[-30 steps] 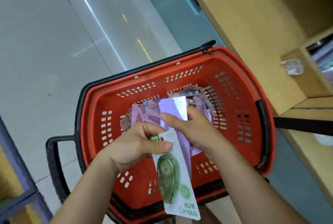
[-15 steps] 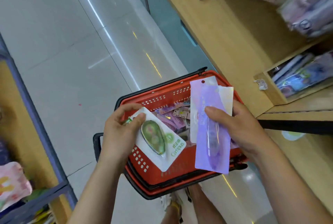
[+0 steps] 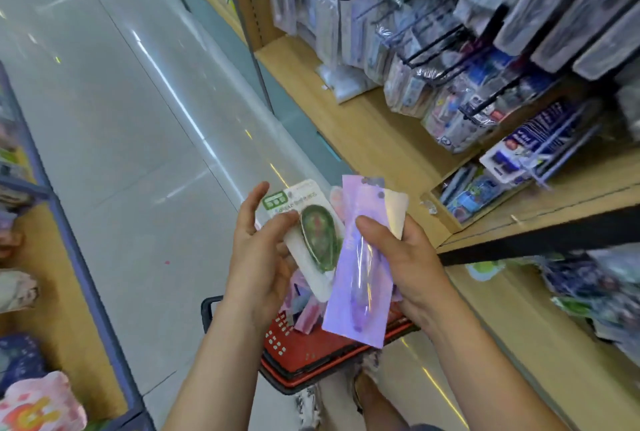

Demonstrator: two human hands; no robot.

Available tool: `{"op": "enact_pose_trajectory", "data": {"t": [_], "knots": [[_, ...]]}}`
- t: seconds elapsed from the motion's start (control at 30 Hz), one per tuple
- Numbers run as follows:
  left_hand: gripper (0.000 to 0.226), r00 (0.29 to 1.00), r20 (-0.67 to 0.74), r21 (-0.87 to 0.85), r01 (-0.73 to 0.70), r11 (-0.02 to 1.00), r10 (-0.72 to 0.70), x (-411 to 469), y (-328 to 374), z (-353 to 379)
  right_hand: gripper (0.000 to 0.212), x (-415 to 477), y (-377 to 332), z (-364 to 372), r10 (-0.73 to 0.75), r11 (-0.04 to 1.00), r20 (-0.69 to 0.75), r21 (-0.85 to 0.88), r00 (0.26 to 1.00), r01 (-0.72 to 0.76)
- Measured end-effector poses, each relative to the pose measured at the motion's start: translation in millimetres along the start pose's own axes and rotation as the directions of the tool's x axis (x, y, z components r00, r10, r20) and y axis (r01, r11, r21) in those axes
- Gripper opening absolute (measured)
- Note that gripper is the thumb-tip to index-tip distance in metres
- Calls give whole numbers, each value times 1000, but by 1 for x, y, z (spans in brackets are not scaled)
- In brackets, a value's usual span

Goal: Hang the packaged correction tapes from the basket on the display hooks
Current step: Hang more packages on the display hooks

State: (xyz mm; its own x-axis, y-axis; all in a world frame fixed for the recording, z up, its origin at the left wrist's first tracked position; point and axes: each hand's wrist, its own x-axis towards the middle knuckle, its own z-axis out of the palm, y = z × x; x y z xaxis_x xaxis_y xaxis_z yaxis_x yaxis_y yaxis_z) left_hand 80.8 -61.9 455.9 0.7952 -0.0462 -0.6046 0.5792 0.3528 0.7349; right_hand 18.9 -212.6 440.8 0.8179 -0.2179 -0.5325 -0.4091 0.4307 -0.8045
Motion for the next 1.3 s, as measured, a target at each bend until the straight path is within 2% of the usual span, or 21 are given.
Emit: {"op": "enact_pose_trajectory", "data": {"t": [0.03,0.1,0.2,0.27,0.37,0.47,0.53,0.6,0.7,0.77,0.8,0.83,0.9,0.93,1.0,1.1,1.17,1.23,1.3], "knots": [[52,999,34,-40,16,999,-14,-12,3,4,18,-5,-3,3,-53,999,-18,-10,998,53],[70,996,84,62,-33,998,28,-33,2,6,30,-21,-11,10,-144,988,-49,-59,988,141],[85,966,172,279,-235,931,192,-58,1,4,23,-47,-16,20,-225,973,-90,-81,970,218],[73,949,218,320,-289,902,227,-69,3,-1,21,-67,-14,25,-288,954,-128,-126,949,273],[38,925,302,390,-340,856,230,-88,7,-6,18,-95,-12,30,-360,932,-217,-135,907,338],[35,909,356,376,-352,857,217,-110,8,-4,19,-121,-6,26,-397,917,-336,-96,854,388],[39,904,371,346,-349,871,215,-124,9,-1,30,-143,-6,18,-401,909,-420,-76,814,409],[45,892,409,339,-344,876,193,-136,10,3,32,-166,-8,6,-405,903,-477,-75,780,423],[39,834,540,409,-377,831,113,-158,7,11,32,-198,-9,-14,-431,891,-547,-133,718,434],[26,753,657,492,-469,734,40,-178,-2,18,35,-218,-9,-24,-467,879,-561,-211,684,427],[19,704,710,533,-539,653,2,-188,-9,21,31,-228,-8,-29,-483,872,-564,-246,669,423],[24,656,754,566,-627,535,-29,-200,-16,24,28,-239,-6,-34,-498,865,-572,-272,652,422],[54,562,824,555,-779,293,-66,-221,-37,31,33,-261,-1,-44,-519,850,-608,-299,601,433],[64,529,845,531,-819,218,-77,-233,-47,35,34,-273,2,-52,-520,849,-628,-305,579,432],[72,479,872,489,-858,157,-99,-260,-64,45,36,-299,11,-71,-511,852,-661,-307,549,424],[64,444,882,465,-874,138,-160,-302,-91,62,48,-346,22,-107,-511,851,-659,-296,552,434],[48,442,885,461,-877,136,-150,-334,-112,73,36,-381,28,-131,-528,827,-656,-253,540,501],[32,462,877,481,-845,232,-136,-367,-134,84,14,-416,30,-157,-541,806,-668,-237,511,543],[25,496,854,518,-787,336,-155,-396,-155,93,8,-450,32,-181,-569,784,-700,-303,432,542]]}}
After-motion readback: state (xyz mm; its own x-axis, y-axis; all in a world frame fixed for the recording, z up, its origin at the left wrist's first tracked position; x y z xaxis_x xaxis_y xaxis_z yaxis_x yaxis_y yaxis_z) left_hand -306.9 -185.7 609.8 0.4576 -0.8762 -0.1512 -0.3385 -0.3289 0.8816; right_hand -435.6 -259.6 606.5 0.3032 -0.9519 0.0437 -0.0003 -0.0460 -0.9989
